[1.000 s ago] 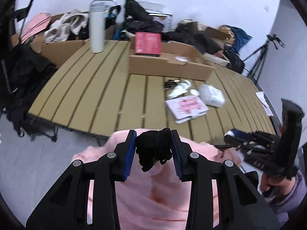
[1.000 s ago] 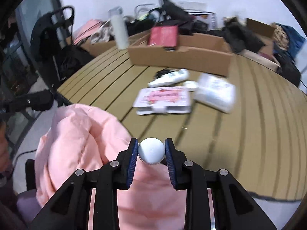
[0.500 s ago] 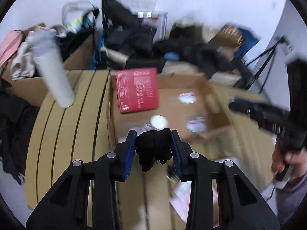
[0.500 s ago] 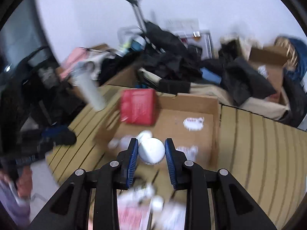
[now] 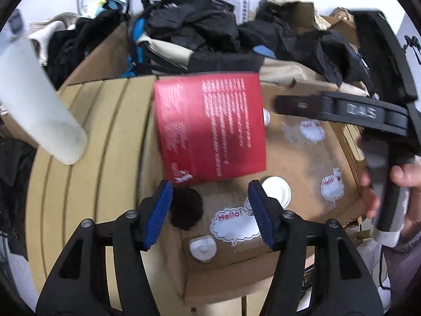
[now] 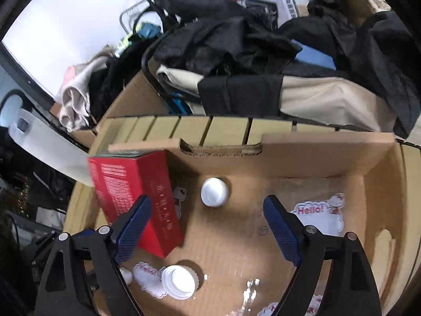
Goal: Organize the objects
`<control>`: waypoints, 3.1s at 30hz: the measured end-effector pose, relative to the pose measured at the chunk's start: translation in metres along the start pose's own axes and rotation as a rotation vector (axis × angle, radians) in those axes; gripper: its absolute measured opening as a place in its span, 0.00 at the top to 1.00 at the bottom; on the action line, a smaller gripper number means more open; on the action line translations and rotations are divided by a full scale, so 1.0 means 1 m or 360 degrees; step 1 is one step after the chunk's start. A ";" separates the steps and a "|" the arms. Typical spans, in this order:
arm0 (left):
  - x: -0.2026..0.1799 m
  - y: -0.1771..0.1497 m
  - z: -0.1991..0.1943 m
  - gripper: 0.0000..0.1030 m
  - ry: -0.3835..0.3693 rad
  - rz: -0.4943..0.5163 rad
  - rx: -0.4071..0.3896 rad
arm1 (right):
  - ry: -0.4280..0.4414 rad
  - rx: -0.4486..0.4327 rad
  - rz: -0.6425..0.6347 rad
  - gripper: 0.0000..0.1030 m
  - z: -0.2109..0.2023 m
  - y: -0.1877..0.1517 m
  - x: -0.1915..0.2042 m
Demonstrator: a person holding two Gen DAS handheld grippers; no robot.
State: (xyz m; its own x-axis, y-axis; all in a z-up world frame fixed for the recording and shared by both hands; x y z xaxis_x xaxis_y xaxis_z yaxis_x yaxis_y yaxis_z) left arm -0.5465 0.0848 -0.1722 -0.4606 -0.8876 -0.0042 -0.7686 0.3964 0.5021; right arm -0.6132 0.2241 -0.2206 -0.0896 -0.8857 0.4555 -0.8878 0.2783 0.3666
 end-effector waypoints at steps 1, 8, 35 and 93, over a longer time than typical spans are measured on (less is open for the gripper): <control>0.004 0.000 -0.009 0.39 0.0018 -0.0022 -0.0004 | -0.0007 -0.0012 0.0008 0.13 -0.009 0.001 -0.001; 0.022 -0.020 -0.097 0.07 0.0207 -0.0054 -0.0022 | -0.0192 -0.0097 -0.0221 0.13 -0.118 -0.018 0.004; -0.127 -0.296 -0.248 0.00 0.0178 -0.0037 -0.0274 | -0.0086 -0.0181 -0.0371 0.13 -0.268 -0.382 -0.040; -0.144 -0.003 -0.118 0.78 -0.0449 -0.0060 -0.0259 | 0.0089 -0.0250 -0.0058 0.79 -0.220 -0.130 -0.032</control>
State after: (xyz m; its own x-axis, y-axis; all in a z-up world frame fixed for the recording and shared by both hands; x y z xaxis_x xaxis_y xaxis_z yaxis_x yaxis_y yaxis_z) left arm -0.4249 0.1836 -0.0710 -0.5555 -0.7920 -0.2533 -0.7168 0.3017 0.6286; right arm -0.3957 0.2981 -0.1043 -0.0295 -0.8755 0.4824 -0.8082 0.3049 0.5039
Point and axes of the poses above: each gripper's, at about its wrist camera, not at the fingertips, and z roughly the way its jaws point, x to its left, y to its top, the point moved 6 cm from there along z, roughly the way its jaws point, and after that the axes turned 12 degrees about z, right-handed, at the moved point
